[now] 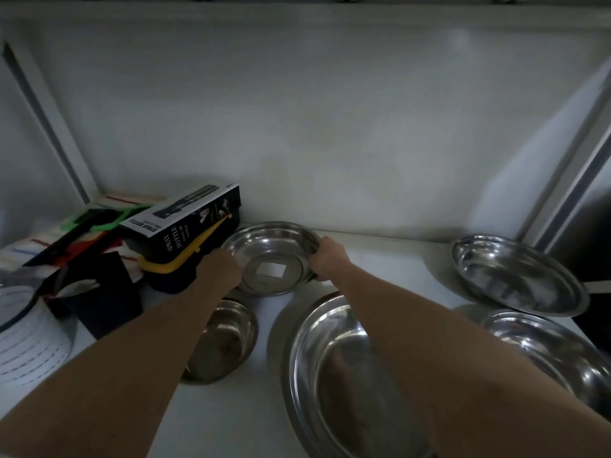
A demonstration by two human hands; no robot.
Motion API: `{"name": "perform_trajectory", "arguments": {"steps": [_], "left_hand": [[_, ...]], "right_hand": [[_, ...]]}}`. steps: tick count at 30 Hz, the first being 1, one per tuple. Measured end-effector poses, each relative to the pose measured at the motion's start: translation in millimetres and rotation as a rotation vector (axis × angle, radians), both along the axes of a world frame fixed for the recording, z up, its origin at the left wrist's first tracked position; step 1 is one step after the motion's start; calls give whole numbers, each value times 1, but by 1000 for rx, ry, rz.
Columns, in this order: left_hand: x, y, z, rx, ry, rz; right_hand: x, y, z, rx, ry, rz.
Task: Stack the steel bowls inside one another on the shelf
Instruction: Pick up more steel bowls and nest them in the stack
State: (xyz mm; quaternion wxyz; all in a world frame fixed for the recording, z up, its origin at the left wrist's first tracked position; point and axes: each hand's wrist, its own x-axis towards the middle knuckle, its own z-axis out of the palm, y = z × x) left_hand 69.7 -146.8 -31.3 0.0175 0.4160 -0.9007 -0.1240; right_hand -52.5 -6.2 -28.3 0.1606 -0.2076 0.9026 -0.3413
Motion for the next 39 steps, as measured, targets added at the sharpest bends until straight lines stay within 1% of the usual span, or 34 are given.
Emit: {"name": "perform_trajectory", "arguments": {"steps": [4, 7, 10, 13, 17, 21, 23, 26, 28, 30, 33, 37, 39], "left_hand": [[-12, 4, 8, 103, 159, 82], [-33, 20, 15, 147, 221, 63], [-58, 47, 15, 176, 206, 10], [-81, 73, 12, 204, 228, 6], [-103, 98, 5, 270, 260, -23], [-116, 113, -4, 299, 225, -42], [-118, 115, -6, 287, 201, -22], [-122, 112, -7, 333, 199, 8], [-123, 116, -1, 312, 178, 34], [-124, 121, 3, 237, 180, 49], [-129, 127, 5, 128, 215, 13], [-136, 137, 5, 93, 210, -16], [-138, 144, 7, 84, 222, -39]], "right_hand": [[-8, 3, 4, -35, 3, -72], [-22, 24, 17, -24, 37, -109], [-42, 60, 24, 7, 47, -159], [-57, 96, 23, 43, 47, -169], [-70, 131, 19, 34, 33, -194], [-79, 149, 11, 68, 11, -189], [-80, 152, 6, 70, 5, -174], [-78, 156, 9, 100, 20, -150], [-79, 162, 13, 108, 54, -187], [-84, 175, 18, 99, 111, -275], [-92, 199, 18, 210, 199, -377], [-90, 223, 7, 382, 160, -326], [-88, 225, 2, 508, 206, -278]]}}
